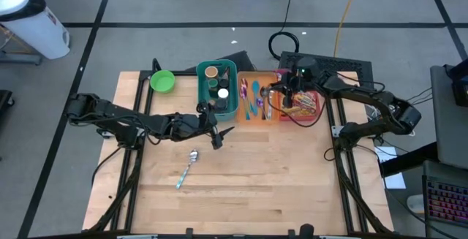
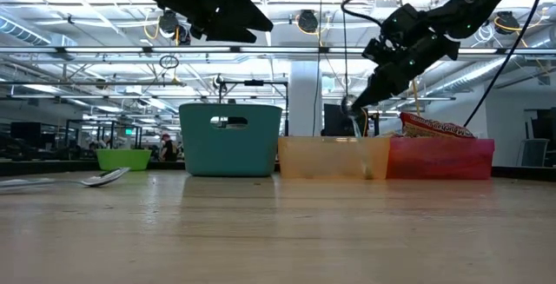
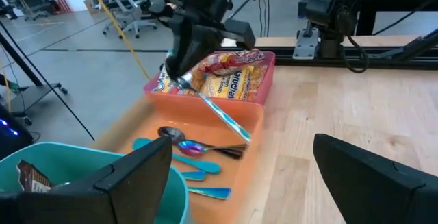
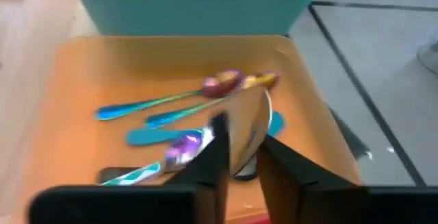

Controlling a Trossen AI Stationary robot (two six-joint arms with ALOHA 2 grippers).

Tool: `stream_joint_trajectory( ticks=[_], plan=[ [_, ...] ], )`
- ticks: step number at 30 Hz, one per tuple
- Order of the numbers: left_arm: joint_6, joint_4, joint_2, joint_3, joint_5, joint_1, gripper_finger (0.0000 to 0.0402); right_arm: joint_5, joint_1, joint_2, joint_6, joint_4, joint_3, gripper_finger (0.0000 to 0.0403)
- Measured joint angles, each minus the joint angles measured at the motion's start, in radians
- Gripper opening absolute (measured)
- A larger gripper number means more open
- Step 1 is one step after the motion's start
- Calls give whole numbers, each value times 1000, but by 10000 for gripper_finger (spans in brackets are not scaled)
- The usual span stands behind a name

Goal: Pick & Place Food Item
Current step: Put the left white patterned spoon into the orange bin, then put the white patterned spoon into the orange bin

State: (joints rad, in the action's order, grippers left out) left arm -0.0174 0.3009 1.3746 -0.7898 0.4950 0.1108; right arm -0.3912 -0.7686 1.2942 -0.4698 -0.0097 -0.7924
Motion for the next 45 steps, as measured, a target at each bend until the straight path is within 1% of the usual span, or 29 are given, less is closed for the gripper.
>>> stream_joint_trajectory(
  ticks=[4,8,10,15,18,19,21,24,26,27,29,31,35,40,45],
  plan=[
    [-3,0,0,0,1,0,363,62,3,0,-5,21,1,110],
    [0,-1,0,0,2,0,363,173,17,0,-4,81,1,171],
    [0,-3,0,0,1,0,363,210,28,-1,-4,118,1,195],
    [4,-44,-1,0,3,14,363,211,60,-7,13,224,1,233],
    [48,-136,-38,0,-1,50,363,212,94,-30,17,253,0,242],
    [79,-172,-56,0,-8,65,363,212,106,-41,19,251,0,243],
    [175,-295,-98,-1,-18,99,363,211,131,-65,37,244,0,243],
    [406,-523,-147,-1,-32,146,363,211,174,-94,94,243,0,238],
    [565,-700,-165,1,-81,175,363,210,205,-105,130,243,0,234],
    [641,-764,-167,8,-96,191,363,208,222,-107,142,245,0,232],
    [785,-836,-166,45,-103,225,363,208,257,-108,148,240,0,229],
    [887,-835,-166,105,-116,249,363,208,290,-107,144,240,0,226],
    [1034,-742,-166,230,-169,258,363,208,348,-107,139,241,0,224],
    [1079,-584,-165,360,-189,258,363,207,388,-107,134,245,0,222],
    [1092,-449,-169,455,-197,247,362,208,392,-107,141,245,0,222]
  ],
)
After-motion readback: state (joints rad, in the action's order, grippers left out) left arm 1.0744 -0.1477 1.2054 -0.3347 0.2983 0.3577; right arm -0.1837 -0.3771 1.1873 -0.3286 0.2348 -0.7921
